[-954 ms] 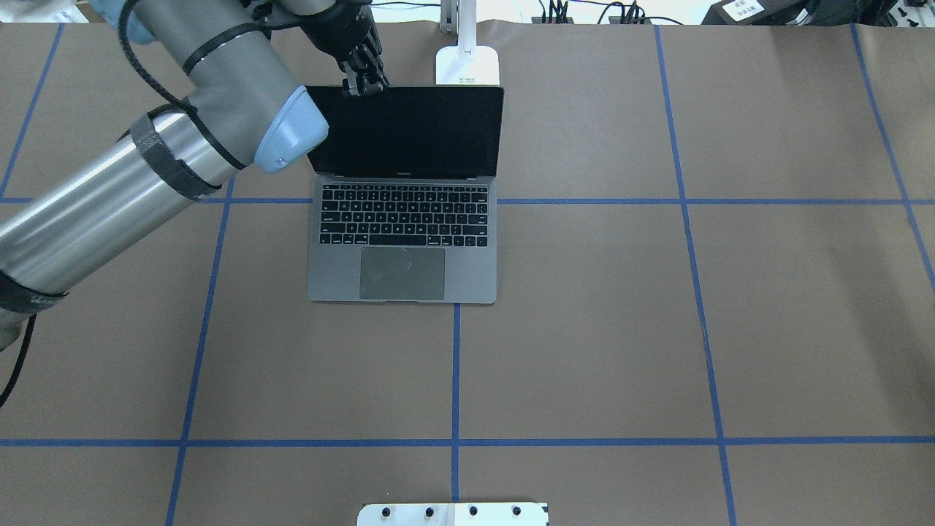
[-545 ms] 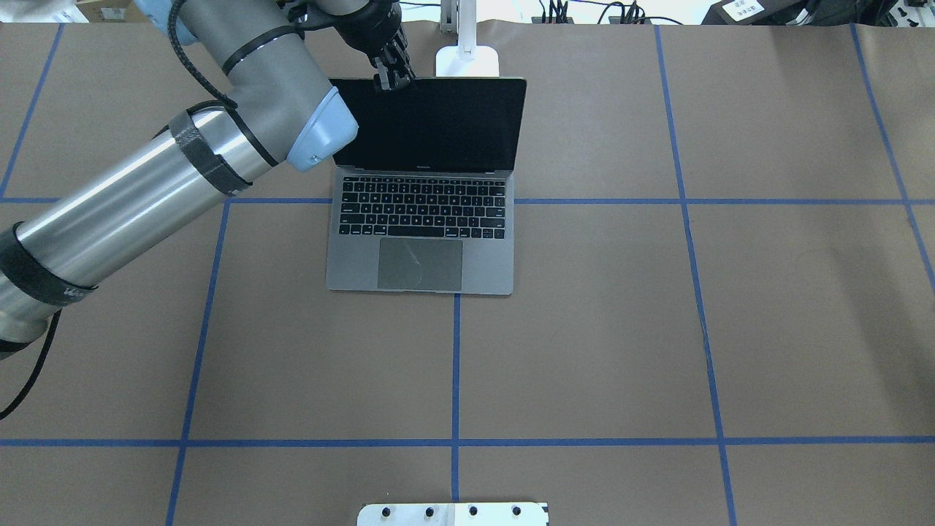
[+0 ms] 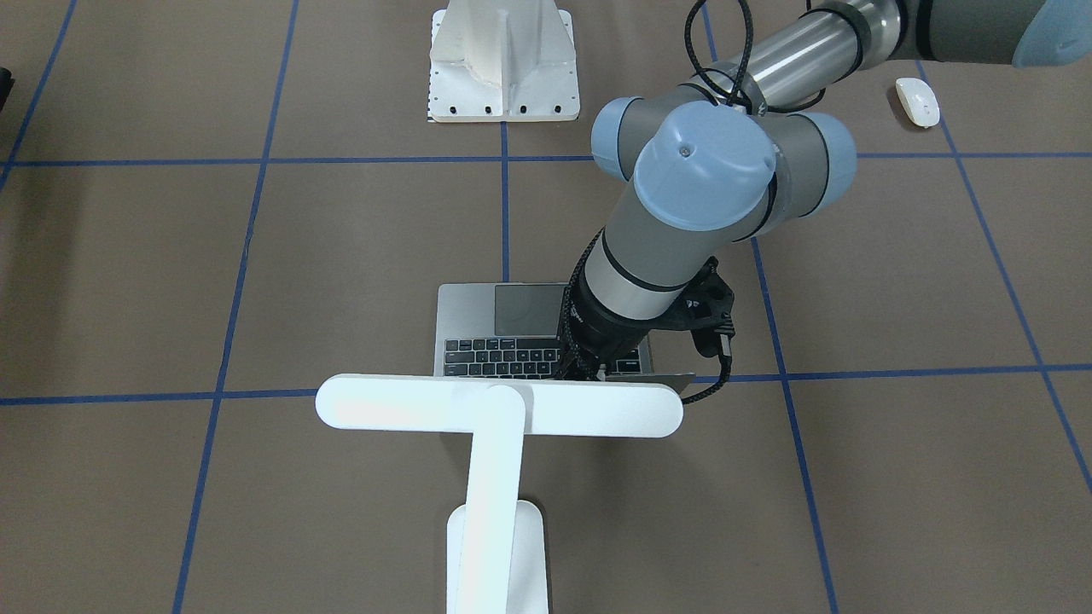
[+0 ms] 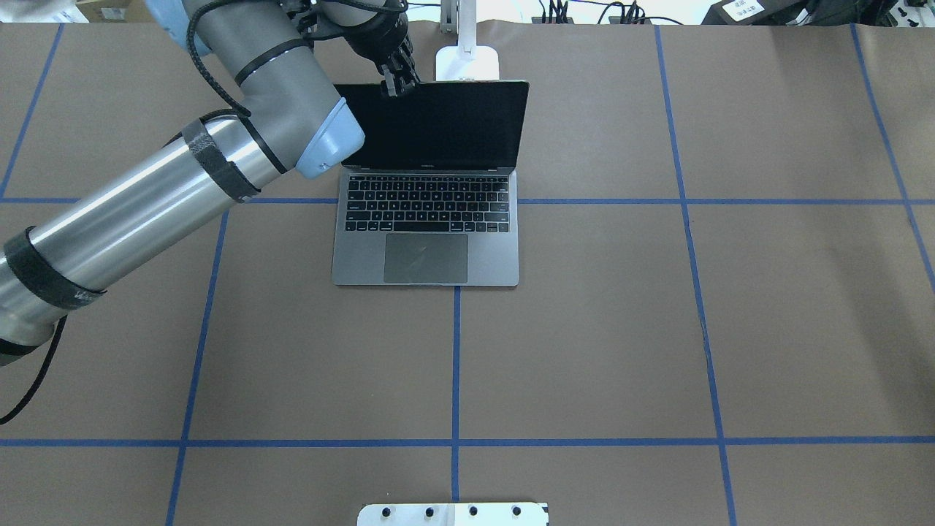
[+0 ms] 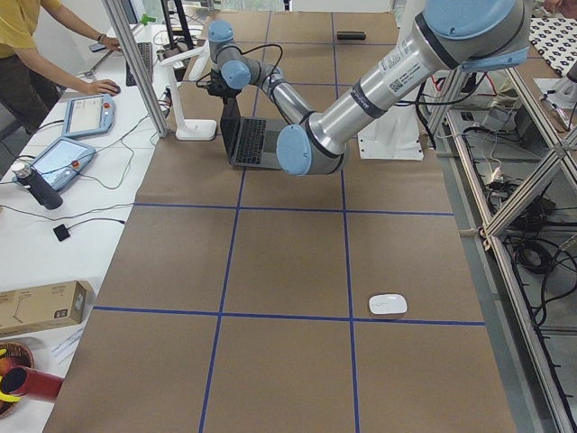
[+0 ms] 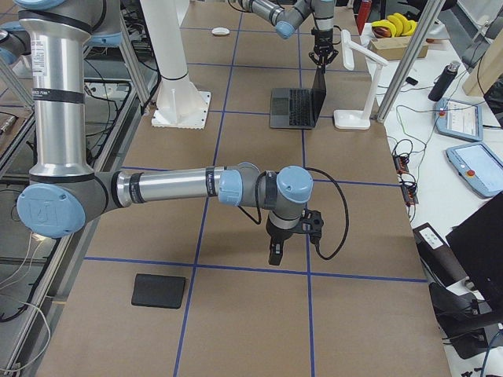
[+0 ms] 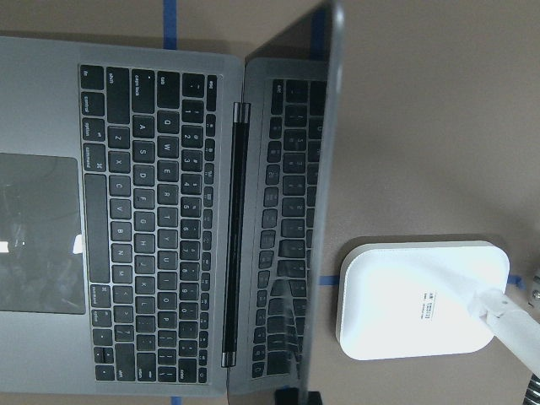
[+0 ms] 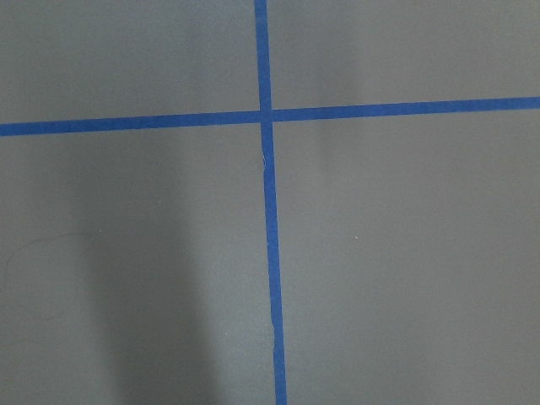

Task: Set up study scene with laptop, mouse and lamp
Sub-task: 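Move the laptop with the left gripper in front of the white lamp, then release the laptop and withdraw the left gripper away from it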

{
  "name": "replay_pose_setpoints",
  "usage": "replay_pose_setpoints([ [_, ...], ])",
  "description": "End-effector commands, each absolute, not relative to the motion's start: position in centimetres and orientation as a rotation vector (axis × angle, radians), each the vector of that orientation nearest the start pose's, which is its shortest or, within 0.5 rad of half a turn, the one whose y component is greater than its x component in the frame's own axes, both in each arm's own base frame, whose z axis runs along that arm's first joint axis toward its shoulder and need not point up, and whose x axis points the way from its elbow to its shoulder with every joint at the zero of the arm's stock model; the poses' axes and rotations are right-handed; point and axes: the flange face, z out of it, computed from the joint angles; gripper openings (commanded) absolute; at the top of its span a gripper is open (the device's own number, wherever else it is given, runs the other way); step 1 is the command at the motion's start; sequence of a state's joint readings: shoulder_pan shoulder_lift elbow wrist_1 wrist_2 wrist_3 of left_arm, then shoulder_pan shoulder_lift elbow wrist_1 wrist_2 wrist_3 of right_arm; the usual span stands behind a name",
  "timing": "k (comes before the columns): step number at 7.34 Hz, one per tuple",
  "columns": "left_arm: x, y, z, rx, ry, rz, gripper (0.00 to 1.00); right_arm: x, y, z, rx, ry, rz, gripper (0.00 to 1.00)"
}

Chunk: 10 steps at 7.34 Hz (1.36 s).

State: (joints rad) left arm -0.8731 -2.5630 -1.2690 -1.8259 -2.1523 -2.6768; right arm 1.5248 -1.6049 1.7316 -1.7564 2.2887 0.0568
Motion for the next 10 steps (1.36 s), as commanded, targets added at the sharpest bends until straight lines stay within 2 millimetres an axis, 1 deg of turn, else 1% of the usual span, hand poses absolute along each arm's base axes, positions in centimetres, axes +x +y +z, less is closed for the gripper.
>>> replay_pose_setpoints([
  [1, 44.4, -65.1, 11.6, -0.709, 0.943, -1.497, 0.39, 4.6, -47.3, 61.8, -0.093, -0.714, 0.031, 1.0],
  [2, 44.5, -65.1, 11.8, -0.71, 0.938, -1.499, 0.59, 4.6, -47.3, 61.7, -0.091, -0.714, 0.031, 1.0],
  [3, 44.3, -65.1, 11.9, -0.708, 0.941, -1.497, 0.99, 4.6, -47.3, 61.7, -0.091, -0.714, 0.031, 1.0],
  [4, 44.3, -65.0, 11.8, -0.707, 0.944, -1.495, 1.0, 4.6, -47.3, 61.7, -0.091, -0.714, 0.031, 1.0],
  [5, 44.0, -64.7, 11.3, -0.708, 0.957, -1.486, 1.0, 4.6, -47.3, 61.7, -0.091, -0.714, 0.031, 1.0],
  [6, 43.3, -64.2, 11.0, -0.709, 0.973, -1.478, 1.0, 4.6, -47.4, 61.6, -0.088, -0.714, 0.03, 1.0],
  [7, 42.1, -62.6, 11.8, -0.711, 0.997, -1.461, 1.0, 4.6, -47.4, 61.6, -0.088, -0.714, 0.028, 1.0],
  [8, 40.4, -60.6, 13.0, -0.704, 1.022, -1.436, 1.0, 4.6, -47.5, 61.4, -0.082, -0.715, 0.026, 1.0],
  [9, 38.2, -58.1, 14.5, -0.66, 1.057, -1.363, 1.0, 4.6, -47.7, 61.0, -0.075, -0.715, 0.023, 1.0],
  [10, 36.1, -55.6, 16.2, -0.617, 1.086, -1.295, 1.0, 4.5, -48.4, 60.2, -0.059, -0.717, 0.016, 1.0],
])
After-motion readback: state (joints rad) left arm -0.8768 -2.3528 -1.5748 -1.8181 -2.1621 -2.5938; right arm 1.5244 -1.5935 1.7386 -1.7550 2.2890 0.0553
